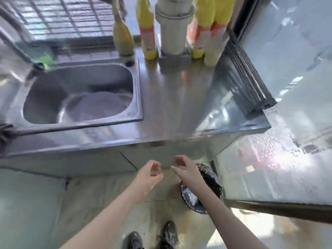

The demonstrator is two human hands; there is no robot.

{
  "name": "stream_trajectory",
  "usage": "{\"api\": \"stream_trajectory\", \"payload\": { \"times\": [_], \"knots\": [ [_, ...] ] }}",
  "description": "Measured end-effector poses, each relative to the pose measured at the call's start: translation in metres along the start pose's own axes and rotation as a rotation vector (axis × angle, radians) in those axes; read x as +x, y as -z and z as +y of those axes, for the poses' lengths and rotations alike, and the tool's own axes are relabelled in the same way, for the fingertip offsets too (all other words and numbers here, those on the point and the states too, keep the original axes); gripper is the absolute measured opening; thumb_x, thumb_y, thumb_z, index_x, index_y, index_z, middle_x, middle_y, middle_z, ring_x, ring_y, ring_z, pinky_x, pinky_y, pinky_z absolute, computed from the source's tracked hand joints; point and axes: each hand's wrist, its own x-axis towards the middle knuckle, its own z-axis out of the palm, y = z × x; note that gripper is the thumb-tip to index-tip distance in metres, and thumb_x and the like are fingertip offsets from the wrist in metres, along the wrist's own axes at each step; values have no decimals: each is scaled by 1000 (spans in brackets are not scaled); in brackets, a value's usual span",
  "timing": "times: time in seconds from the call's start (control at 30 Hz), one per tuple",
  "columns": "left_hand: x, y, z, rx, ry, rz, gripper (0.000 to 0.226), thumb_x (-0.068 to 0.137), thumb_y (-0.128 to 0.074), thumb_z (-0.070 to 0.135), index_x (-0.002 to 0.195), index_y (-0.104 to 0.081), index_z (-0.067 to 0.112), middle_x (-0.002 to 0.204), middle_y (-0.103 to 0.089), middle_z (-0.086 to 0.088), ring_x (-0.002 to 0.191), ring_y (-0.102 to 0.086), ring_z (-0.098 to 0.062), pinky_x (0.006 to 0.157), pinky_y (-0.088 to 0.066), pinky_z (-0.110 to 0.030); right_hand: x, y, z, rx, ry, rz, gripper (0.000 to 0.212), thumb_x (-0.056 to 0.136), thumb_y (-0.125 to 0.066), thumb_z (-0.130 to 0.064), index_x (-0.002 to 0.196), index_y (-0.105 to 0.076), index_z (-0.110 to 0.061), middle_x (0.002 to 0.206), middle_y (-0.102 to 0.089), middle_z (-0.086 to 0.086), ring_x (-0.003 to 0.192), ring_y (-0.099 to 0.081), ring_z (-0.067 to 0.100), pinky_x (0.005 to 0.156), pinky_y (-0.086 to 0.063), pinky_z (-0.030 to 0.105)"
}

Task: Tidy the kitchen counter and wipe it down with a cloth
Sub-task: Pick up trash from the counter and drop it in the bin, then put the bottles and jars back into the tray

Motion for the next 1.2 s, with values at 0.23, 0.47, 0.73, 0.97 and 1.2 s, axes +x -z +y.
{"api": "stream_trajectory", "payload": {
  "times": [0.23,0.47,0.73,0.97,1.2],
  "knots": [
    [-89,126,12,-67,34,310,26,83,-63,16,106,-51,20,104,-58,1,99,-58,-17,76,-44,-22,-14,-57,-141,-157,213,-245,27,81,-67,-13,106,-59,-13,100,-64,3,97,-61,16,93,-47,27],
    [-192,257,-34,-170,70,677,26,81,-64,8,99,-47,18,93,-55,-1,90,-53,-15,81,-41,-22,-32,-172,-249,-346,429,-550,24,82,-67,-14,104,-58,-18,101,-64,5,99,-62,19,92,-50,31],
    [-315,362,-130,-181,244,935,28,81,-64,4,95,-44,17,91,-51,-2,72,-51,-4,69,-41,-12,-70,-332,-330,-647,737,-797,27,78,-64,-4,105,-60,1,98,-65,10,99,-62,29,87,-47,37],
    [-364,422,-205,-191,425,984,34,81,-64,9,111,-50,10,98,-50,-6,84,-50,-18,83,-44,-29,-86,-461,-373,-849,853,-939,38,83,-64,-17,118,-56,-6,118,-63,11,111,-58,26,92,-44,30],
    [-382,458,-269,-270,555,1034,34,81,-65,15,112,-51,13,105,-53,-4,89,-54,-17,82,-45,-27,-109,-577,-389,-870,822,-1021,41,84,-57,-11,124,-50,-6,125,-57,11,114,-54,28,92,-47,35]
  ]
}}
